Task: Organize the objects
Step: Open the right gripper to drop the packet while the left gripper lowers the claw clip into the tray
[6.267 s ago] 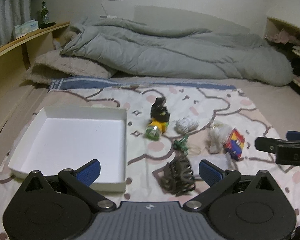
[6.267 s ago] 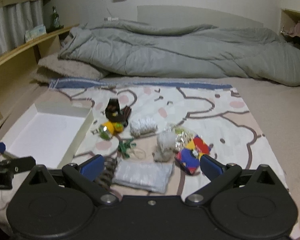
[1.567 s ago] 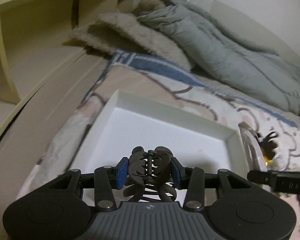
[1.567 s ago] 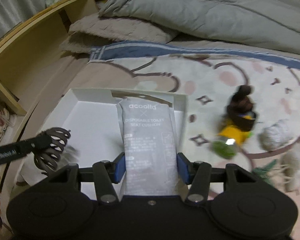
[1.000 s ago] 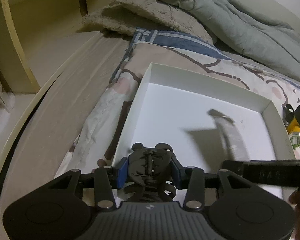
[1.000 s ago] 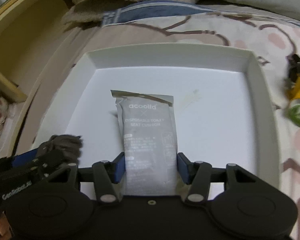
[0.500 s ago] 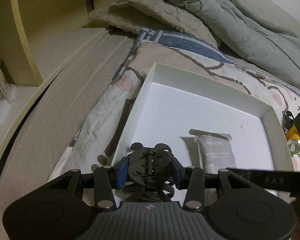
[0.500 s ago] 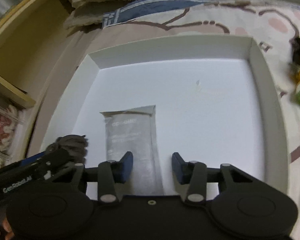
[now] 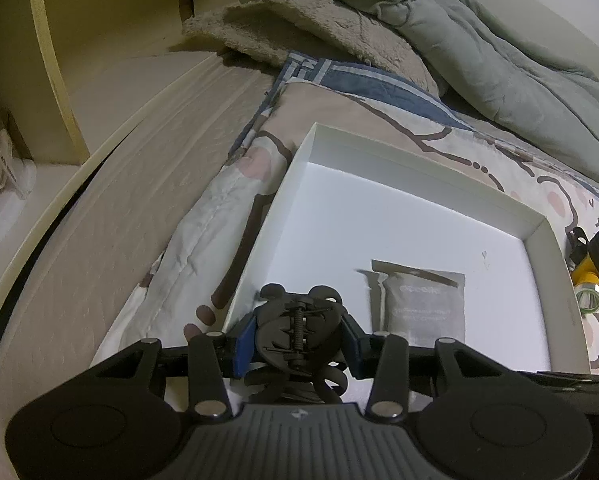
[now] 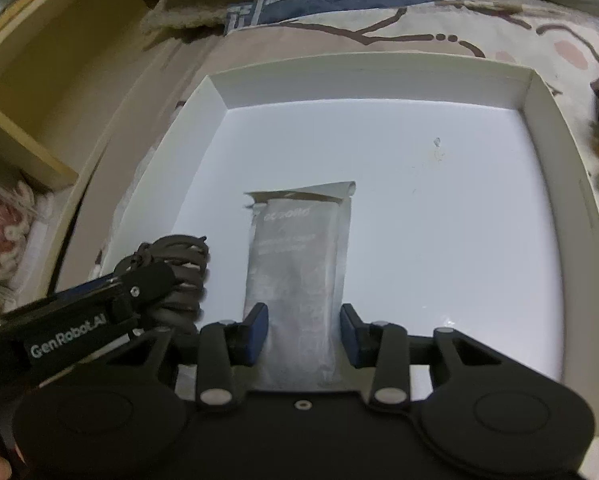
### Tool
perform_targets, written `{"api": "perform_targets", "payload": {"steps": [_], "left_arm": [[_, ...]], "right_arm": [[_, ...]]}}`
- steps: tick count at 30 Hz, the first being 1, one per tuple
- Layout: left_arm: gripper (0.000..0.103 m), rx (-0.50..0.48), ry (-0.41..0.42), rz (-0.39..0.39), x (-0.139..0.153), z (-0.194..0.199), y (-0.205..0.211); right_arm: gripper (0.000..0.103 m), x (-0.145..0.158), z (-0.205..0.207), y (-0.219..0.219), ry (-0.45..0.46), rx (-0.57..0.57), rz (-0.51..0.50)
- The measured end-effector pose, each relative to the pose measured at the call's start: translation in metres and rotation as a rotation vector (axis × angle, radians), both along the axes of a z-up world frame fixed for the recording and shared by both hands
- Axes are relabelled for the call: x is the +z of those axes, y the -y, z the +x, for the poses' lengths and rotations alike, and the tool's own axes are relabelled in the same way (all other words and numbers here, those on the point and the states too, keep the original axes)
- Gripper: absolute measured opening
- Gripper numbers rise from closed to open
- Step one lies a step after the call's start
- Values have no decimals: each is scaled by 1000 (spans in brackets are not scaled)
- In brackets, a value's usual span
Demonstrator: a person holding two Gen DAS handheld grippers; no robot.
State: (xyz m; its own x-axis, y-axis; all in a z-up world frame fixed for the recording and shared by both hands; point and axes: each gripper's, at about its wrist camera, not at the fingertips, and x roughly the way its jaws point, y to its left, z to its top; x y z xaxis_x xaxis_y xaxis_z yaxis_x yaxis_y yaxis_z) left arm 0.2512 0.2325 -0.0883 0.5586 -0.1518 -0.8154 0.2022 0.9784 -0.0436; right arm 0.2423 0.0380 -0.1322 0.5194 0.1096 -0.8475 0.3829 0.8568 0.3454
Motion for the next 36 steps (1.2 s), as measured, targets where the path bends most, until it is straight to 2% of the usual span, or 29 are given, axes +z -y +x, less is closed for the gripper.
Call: {"api": "perform_targets", "payload": {"steps": [5, 9, 15, 17, 20, 21, 25, 28, 31, 36], "left_arm": [[46, 11, -2, -4, 2, -3, -1], [46, 6, 3, 0, 5, -4, -2], [48, 11, 3, 10, 10, -7, 0], [57, 10, 18, 10, 15, -9, 2], [67, 11, 56, 13, 25, -16, 5], [68, 10, 61, 11, 28, -17, 7], [71, 7, 57, 20, 33, -21, 13], [78, 6, 64, 44, 34, -24, 17], [86, 16, 67, 54, 37, -27, 17], [96, 12, 102, 86, 44, -35, 19]], "right_arm": [[40, 4, 2, -9, -27, 23, -42], [40, 5, 2, -4, -45, 31, 38], [50, 21, -12, 11, 2, 18, 44], [52, 27, -18, 21, 24, 12, 52], [61, 35, -25, 34, 61, 4, 42], [67, 37, -26, 37, 80, 5, 33], [80, 42, -33, 48, 120, 1, 4], [86, 42, -40, 56, 140, 8, -9], [99, 45, -45, 59, 154, 27, -37], [103, 50, -53, 65, 198, 40, -85]]}}
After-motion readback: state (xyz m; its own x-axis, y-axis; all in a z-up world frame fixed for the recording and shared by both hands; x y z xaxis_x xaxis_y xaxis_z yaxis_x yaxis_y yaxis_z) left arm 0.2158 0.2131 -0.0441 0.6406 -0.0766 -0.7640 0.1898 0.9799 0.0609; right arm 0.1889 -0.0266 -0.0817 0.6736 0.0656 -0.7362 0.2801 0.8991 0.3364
